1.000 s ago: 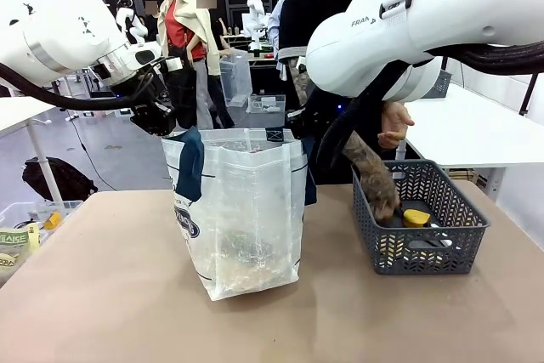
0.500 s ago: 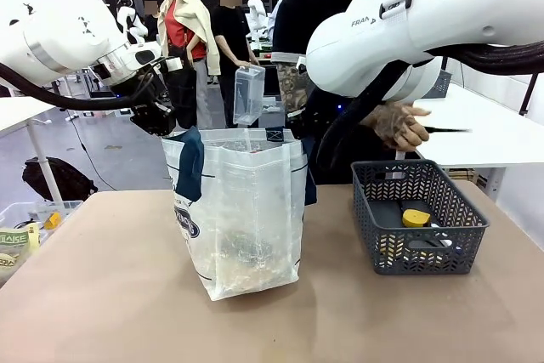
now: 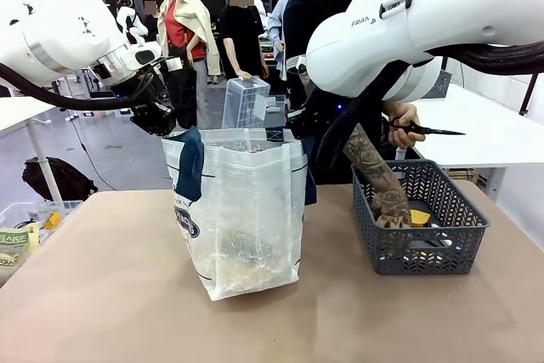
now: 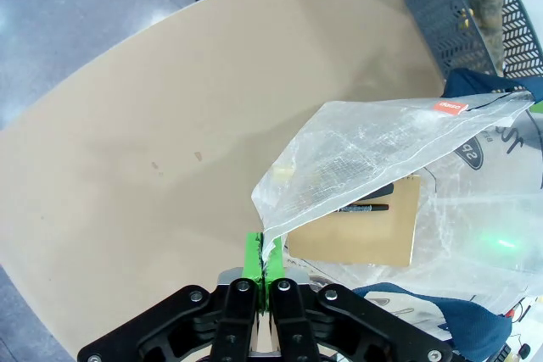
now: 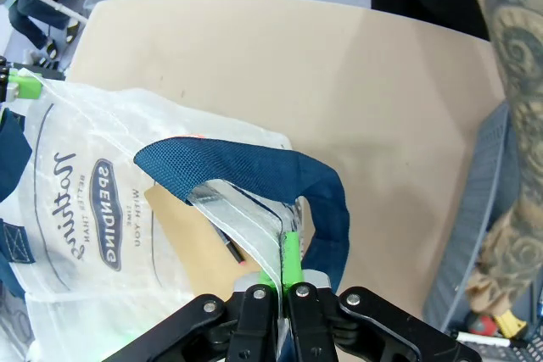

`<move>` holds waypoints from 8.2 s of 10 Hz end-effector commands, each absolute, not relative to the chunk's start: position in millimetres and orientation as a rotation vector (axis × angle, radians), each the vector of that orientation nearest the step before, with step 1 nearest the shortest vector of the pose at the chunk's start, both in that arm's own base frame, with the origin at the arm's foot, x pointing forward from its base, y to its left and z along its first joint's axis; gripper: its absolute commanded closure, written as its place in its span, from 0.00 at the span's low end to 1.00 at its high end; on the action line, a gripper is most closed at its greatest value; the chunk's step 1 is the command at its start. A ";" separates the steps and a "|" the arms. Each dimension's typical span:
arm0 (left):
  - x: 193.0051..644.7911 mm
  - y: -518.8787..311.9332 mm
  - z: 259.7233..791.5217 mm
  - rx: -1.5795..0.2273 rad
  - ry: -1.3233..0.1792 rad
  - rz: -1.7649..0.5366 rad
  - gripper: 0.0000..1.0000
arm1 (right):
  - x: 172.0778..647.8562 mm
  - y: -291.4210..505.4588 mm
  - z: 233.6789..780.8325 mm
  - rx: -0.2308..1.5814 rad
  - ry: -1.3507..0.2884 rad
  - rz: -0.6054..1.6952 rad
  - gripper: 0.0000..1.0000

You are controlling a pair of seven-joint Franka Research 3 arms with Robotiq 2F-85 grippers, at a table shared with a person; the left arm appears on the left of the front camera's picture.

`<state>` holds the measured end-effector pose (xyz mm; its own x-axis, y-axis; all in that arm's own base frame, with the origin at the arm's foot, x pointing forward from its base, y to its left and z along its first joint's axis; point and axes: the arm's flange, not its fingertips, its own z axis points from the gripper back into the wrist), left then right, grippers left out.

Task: Transfer purchased items from the store into the shopping bag.
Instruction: Move the Reusable shopping bag to the right side of the table.

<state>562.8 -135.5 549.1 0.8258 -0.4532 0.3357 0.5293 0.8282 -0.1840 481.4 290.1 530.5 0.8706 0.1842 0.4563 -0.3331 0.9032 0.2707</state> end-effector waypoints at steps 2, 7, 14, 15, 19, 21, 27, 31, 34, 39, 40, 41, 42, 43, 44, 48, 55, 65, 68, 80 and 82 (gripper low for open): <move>561.6 -132.4 551.8 -0.274 -0.287 -0.511 1.00 | 482.1 286.7 531.0 0.360 -0.438 0.273 1.00; 561.6 -132.4 551.8 -0.274 -0.287 -0.511 1.00 | 482.1 286.7 531.0 0.360 -0.438 0.273 1.00; 561.6 -132.4 551.8 -0.274 -0.287 -0.511 1.00 | 482.1 286.7 531.0 0.360 -0.438 0.273 1.00; 561.6 -132.4 551.8 -0.274 -0.287 -0.511 1.00 | 482.1 286.7 531.0 0.360 -0.438 0.273 1.00; 561.6 -132.4 551.8 -0.274 -0.287 -0.511 1.00 | 482.1 286.7 531.0 0.360 -0.438 0.273 1.00; 561.6 -132.4 551.8 -0.274 -0.287 -0.511 1.00 | 482.1 286.7 531.0 0.360 -0.438 0.273 1.00; 561.6 -132.4 551.8 -0.274 -0.287 -0.511 1.00 | 482.1 286.7 531.0 0.360 -0.438 0.273 1.00; 561.6 -132.4 551.8 -0.274 -0.287 -0.511 1.00 | 482.1 286.7 531.0 0.360 -0.438 0.273 1.00; 561.6 -132.4 551.8 -0.274 -0.287 -0.511 1.00 | 482.1 286.7 531.0 0.360 -0.438 0.273 1.00; 561.6 -132.4 551.8 -0.274 -0.287 -0.511 1.00 | 482.1 286.7 531.0 0.360 -0.438 0.273 1.00; 561.6 -132.4 551.8 -0.274 -0.287 -0.511 1.00 | 482.1 286.7 531.0 0.360 -0.438 0.273 1.00; 561.6 -132.4 551.8 -0.274 -0.287 -0.511 1.00 | 482.1 286.7 531.0 0.360 -0.438 0.273 1.00; 561.6 -132.4 551.8 -0.274 -0.287 -0.511 1.00 | 482.1 286.7 531.0 0.360 -0.438 0.273 1.00; 561.6 -132.4 551.8 -0.274 -0.287 -0.511 1.00 | 482.1 286.7 531.0 0.360 -0.438 0.273 1.00; 561.6 -132.4 551.8 -0.274 -0.287 -0.511 1.00 | 482.1 286.7 531.0 0.360 -0.438 0.273 1.00; 561.6 -132.4 551.8 -0.274 -0.287 -0.511 1.00 | 482.1 286.7 531.0 0.360 -0.438 0.273 1.00; 561.6 -132.4 551.8 -0.274 -0.287 -0.511 1.00 | 482.1 286.7 531.0 0.360 -0.438 0.273 1.00; 561.6 -132.4 551.8 -0.274 -0.287 -0.511 1.00 | 482.1 286.7 531.0 0.360 -0.438 0.273 1.00; 561.6 -132.4 551.8 -0.274 -0.287 -0.511 1.00 | 482.1 286.7 531.0 0.360 -0.438 0.273 1.00; 561.6 -132.4 551.8 -0.274 -0.287 -0.511 1.00 | 482.1 286.7 531.0 0.360 -0.438 0.273 1.00; 561.6 -132.4 551.8 -0.274 -0.287 -0.511 1.00 | 482.1 286.7 531.0 0.360 -0.438 0.273 1.00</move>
<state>562.8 -135.5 548.7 0.8261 -0.4532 0.3349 0.5291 0.8283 -0.1843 481.4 290.2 530.2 0.8708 0.1845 0.4557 -0.3330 0.9032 0.2708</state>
